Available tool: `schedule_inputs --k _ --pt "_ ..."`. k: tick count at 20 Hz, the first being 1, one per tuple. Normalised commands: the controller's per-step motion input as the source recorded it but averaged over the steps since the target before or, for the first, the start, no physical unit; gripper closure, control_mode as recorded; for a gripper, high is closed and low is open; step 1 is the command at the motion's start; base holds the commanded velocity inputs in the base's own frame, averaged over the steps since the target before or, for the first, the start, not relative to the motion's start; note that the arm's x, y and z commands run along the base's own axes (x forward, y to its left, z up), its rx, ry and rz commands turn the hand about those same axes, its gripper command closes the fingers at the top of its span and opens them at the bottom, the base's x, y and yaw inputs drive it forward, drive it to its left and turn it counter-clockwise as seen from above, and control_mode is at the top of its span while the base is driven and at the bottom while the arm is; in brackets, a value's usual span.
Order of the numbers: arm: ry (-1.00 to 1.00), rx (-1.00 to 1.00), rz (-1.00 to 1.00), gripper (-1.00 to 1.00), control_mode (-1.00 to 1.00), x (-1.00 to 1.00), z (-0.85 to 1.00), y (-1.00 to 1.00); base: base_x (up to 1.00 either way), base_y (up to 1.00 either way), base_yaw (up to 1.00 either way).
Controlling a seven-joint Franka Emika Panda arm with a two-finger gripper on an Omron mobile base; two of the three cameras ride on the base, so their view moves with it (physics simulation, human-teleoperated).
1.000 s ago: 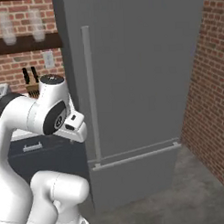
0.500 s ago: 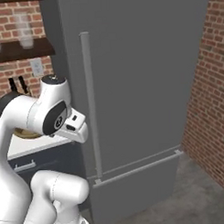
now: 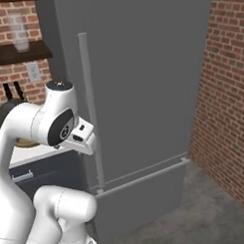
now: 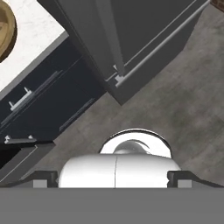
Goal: Grab a lemon wedge from the fridge and one ice cube from the ice bowl, and put them in the glass of lemonade.
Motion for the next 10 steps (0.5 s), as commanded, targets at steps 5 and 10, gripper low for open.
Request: schedule_inputs --k 5,10 --pt "0.00 0.00 0.00 -1.00 1.00 0.00 0.00 0.00 -0.01 -0.01 -0.24" --pt "0.00 0.00 0.00 -1.00 1.00 0.00 0.00 0.00 0.01 0.00 -0.13"
